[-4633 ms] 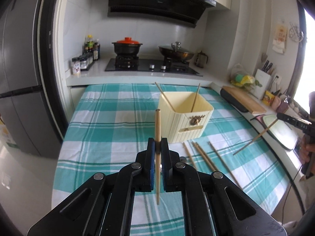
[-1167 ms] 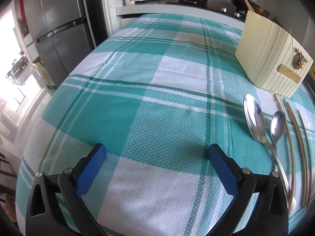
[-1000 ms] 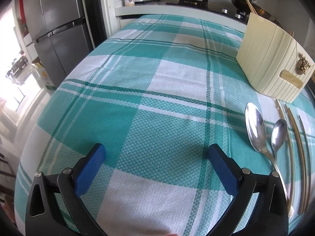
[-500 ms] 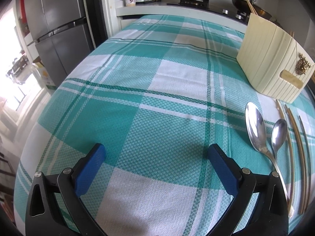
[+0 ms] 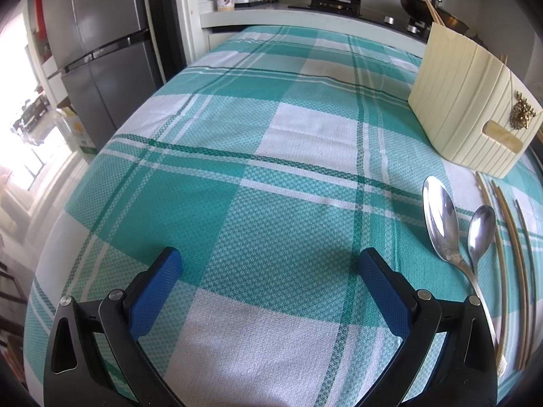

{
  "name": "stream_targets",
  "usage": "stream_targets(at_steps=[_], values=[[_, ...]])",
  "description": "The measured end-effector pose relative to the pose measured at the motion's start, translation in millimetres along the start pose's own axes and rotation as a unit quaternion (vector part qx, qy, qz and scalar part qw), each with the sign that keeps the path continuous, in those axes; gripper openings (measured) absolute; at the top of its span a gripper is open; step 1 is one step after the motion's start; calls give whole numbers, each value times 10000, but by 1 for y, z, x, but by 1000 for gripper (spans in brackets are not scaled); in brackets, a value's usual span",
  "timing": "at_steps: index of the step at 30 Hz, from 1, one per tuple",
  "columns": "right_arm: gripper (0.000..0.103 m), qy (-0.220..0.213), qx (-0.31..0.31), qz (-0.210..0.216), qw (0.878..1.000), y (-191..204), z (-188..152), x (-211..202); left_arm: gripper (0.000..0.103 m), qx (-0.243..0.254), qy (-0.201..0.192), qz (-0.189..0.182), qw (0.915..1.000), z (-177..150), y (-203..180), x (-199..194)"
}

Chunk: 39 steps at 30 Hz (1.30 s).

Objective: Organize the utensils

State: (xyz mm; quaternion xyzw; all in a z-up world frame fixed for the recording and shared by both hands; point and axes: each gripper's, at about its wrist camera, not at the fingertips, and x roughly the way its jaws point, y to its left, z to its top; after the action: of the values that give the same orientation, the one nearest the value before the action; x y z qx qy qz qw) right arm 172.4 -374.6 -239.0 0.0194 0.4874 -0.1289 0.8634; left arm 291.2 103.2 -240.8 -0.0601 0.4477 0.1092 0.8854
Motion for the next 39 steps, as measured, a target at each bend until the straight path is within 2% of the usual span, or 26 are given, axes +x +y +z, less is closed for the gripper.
stream_targets(at_steps=[14, 19, 26, 31, 34, 36, 39], values=[[65, 2, 2, -1, 10000, 0, 0, 0, 103, 71, 46, -59, 9999, -1, 0, 0], [65, 2, 2, -2, 10000, 0, 0, 0, 103, 109, 42, -182, 9998, -5, 0, -5], [65, 1, -1, -4, 10000, 0, 0, 0, 102, -259, -115, -599, 9978, -20, 0, -27], [65, 2, 3, -4, 10000, 0, 0, 0, 102, 48, -292, -882, 9957, -23, -38, -51], [65, 2, 3, -3, 10000, -1, 0, 0, 102, 96, -170, -979, 9950, -18, -65, -50], [65, 2, 1, 1, 10000, -1, 0, 0, 102, 105, -17, -893, 9959, -13, -82, -40], [65, 2, 2, 1, 10000, -1, 0, 0, 102, 196, 17, -560, 9982, -12, -97, -28]])
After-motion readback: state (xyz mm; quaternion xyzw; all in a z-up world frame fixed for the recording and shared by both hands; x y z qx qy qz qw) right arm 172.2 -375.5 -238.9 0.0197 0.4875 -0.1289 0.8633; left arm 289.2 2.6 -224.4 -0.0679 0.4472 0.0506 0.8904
